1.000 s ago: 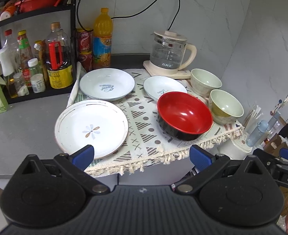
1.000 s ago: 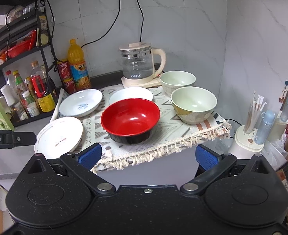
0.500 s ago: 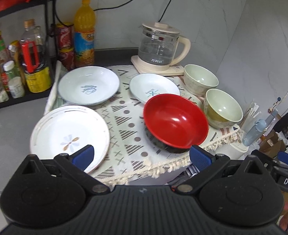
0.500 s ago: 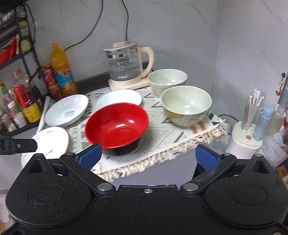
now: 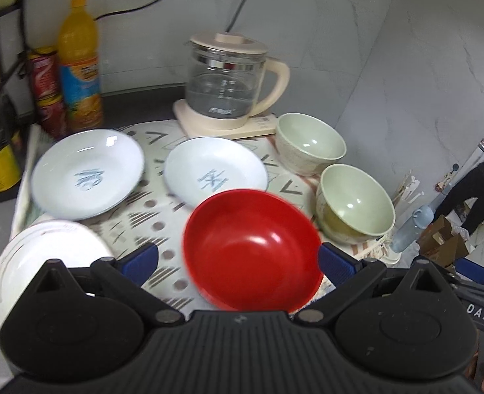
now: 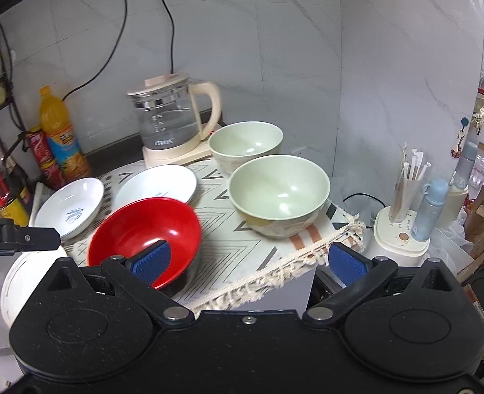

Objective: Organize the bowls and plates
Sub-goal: 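Reach both grippers past the red bowl to the large pale green bowl's rim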

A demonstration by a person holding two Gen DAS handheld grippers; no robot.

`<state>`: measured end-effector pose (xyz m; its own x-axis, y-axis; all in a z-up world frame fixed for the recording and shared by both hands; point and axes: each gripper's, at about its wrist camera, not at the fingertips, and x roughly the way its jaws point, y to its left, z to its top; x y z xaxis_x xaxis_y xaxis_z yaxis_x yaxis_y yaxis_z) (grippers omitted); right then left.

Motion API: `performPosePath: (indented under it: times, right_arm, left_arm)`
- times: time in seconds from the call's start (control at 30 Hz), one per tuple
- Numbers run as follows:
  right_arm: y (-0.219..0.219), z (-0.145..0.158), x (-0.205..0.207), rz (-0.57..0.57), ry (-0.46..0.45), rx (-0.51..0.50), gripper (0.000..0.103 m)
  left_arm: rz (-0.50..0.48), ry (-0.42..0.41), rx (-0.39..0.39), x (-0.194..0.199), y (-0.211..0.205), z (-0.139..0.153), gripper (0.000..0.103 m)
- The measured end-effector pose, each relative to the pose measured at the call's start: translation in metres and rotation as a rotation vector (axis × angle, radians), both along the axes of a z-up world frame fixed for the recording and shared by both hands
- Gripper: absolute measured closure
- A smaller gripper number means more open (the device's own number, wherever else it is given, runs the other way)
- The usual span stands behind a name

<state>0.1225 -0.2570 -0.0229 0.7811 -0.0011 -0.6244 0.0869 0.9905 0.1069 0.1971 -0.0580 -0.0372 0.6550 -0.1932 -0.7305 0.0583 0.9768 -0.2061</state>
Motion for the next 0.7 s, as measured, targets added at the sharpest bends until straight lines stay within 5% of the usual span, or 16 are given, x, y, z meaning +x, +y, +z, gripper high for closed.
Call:
performPosePath:
  times: [0.47,0.7]
  right_arm:
    - [-0.038,-0.021,0.059,-0.114,0.056,0.03,0.001]
    - [-0.054,-0.031,0.077,-0.162,0.073,0.06,0.017]
  left_arm:
    - [-0.182,0.005,-0.014,0.091,-0.054,-0.018,0.007]
    - [-0.25,0.03,-0.011,0.126,-0.078,-0.029,0.013]
